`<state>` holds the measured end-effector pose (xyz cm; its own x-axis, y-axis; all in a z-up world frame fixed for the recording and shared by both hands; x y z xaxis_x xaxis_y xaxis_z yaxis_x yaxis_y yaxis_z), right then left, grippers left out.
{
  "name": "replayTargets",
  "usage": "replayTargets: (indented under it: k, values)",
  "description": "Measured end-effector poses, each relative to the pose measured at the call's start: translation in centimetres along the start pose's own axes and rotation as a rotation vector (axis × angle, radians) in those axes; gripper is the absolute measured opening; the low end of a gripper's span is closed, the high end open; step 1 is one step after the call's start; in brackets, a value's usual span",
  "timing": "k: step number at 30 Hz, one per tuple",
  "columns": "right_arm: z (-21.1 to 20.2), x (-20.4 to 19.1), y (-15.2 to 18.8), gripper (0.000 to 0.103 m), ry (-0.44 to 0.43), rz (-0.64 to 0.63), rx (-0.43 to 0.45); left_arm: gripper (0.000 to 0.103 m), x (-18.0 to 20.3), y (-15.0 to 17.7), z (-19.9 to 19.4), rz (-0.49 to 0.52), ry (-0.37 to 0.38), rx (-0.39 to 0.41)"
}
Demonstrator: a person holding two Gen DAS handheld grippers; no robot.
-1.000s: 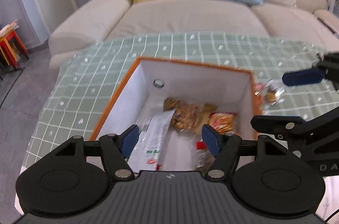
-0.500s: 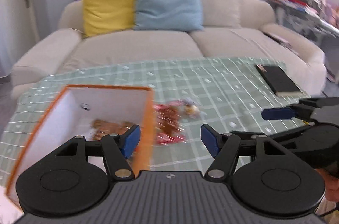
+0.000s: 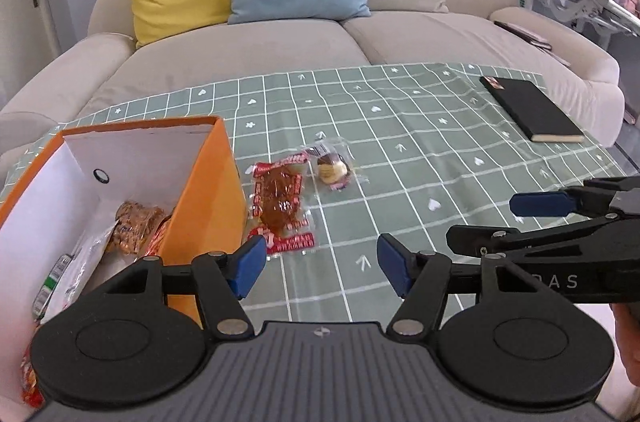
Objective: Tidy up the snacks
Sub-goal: 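Reach left tool to red duck snack while right tool reaches clear round-snack packet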
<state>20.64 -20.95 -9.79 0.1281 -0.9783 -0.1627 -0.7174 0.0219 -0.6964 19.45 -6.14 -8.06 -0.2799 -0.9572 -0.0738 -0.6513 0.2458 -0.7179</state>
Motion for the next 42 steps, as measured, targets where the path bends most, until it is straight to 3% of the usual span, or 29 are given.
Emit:
replayTargets:
  k: [11,25,28,31,37,42]
  values:
    - [3.9,1.0,-1.8,0.065,-0.003,-0.018,-0.034,0.071,0.6,-1.1,5.3,0.113,-0.068,-0.054]
    - [9.4,-2.0,-6.3,0.065,-0.086,-0.087,-0.024,0.067,0.3,-1.4,10.0,0.08,-0.149,-0.092]
    - [10.6,-2.9,-7.0,0.074,-0.076,-0.114,-0.025,0.062,-0.1,-1.3,10.3,0.059,-0.147,-0.095]
    - [11.9,-3.5,-7.6,0.075,-0.087,-0.118,-0.032,0.048,-1.0,-1.1,11.0,-0.007,-0.131,-0.132]
    - [12.9,-5.0,-7.8,0.07,-0.149,-0.142,-0.031,0.04,-2.0,-0.6,11.0,-0.035,-0.11,-0.121]
    - [13.1,-4.2,-7.2,0.07,-0.1,-0.158,-0.029,0.037,-2.5,0.0,10.5,-0.058,-0.076,-0.097]
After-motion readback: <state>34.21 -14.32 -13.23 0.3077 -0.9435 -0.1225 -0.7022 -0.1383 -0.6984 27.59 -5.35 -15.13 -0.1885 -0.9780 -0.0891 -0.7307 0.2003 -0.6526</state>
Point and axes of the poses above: each gripper's, at about its wrist camera, not at the fingertips, and z roughly the way its jaws point, x to its right, y to its underside, the point moved 4 cm from there along z, roughly the way its jaws point, and after that the axes turned 2 degrees about z, right-handed, at the moved point
